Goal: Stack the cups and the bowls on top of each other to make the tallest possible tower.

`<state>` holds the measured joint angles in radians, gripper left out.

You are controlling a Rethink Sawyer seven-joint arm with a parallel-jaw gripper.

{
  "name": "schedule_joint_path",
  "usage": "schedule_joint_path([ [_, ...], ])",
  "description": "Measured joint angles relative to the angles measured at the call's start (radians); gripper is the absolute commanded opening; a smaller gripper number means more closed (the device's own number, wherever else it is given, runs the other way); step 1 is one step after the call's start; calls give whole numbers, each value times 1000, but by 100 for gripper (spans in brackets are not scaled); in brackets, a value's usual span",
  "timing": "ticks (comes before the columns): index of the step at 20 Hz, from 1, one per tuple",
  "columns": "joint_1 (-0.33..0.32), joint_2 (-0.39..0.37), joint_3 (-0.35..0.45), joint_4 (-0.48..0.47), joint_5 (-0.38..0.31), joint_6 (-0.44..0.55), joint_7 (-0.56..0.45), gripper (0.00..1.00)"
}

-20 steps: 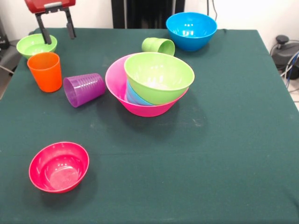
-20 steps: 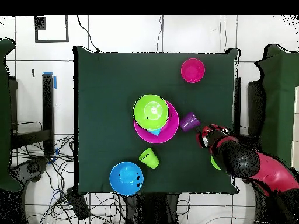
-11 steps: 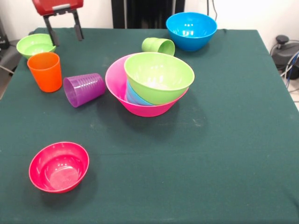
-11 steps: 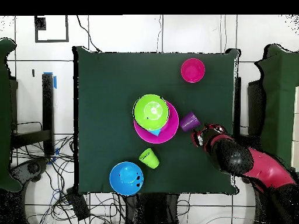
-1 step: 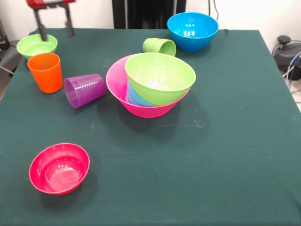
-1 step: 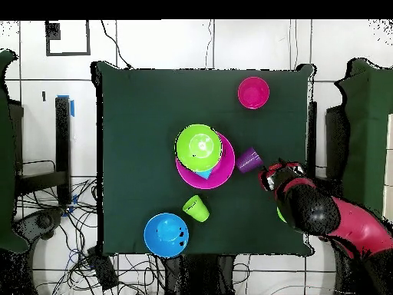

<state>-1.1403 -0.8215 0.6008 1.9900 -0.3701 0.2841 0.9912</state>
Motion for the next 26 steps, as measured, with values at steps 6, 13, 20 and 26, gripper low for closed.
schedule_joint_path([
  [6, -4, -120, 3, -29, 11, 4, 0, 100],
  [13, 8, -204, 24, -158, 58, 20, 0, 100],
  [20, -26, -211, 71, -266, 102, 34, 0, 100],
  [26, 69, -87, 11, -432, 115, 334, 0, 100],
])
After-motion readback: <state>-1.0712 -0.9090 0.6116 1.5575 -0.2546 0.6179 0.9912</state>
